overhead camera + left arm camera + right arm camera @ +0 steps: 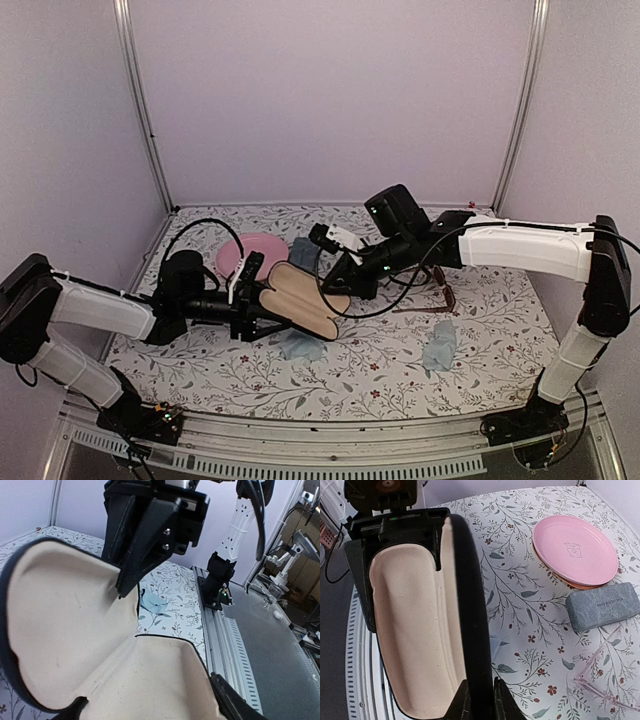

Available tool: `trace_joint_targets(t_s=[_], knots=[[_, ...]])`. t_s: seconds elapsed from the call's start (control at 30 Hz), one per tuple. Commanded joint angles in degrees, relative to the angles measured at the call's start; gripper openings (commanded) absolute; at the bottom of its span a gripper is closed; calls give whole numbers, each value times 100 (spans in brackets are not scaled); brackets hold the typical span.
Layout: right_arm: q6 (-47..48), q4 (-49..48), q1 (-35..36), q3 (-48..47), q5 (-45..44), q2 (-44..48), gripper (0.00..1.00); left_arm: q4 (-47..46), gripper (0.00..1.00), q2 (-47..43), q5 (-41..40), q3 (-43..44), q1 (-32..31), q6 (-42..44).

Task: Organize the sunglasses
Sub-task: Pass from the left arm to the right, then place the opened sunglasses case at the center of the board.

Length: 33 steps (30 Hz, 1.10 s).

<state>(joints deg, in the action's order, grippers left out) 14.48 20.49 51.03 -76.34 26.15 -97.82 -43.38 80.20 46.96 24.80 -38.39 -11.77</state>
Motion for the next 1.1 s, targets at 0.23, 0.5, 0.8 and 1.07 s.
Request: trace_joint_targets(t_s=[0.23, 0.5, 0.8, 1.07], knots=[[-58, 171, 22, 144, -1195, 393, 0, -694, 38, 405, 177, 160, 9, -80], [-40, 349, 15, 207, -1941, 584, 0, -676, 92, 544, 108, 30, 82, -131], [135, 438, 18, -278, -2721, -16, 0, -655, 99, 31, -392, -516, 440, -173], [627, 224, 62, -1408, -3160, -1391, 0, 743, 99, -1869, -2858, -923, 604, -263]])
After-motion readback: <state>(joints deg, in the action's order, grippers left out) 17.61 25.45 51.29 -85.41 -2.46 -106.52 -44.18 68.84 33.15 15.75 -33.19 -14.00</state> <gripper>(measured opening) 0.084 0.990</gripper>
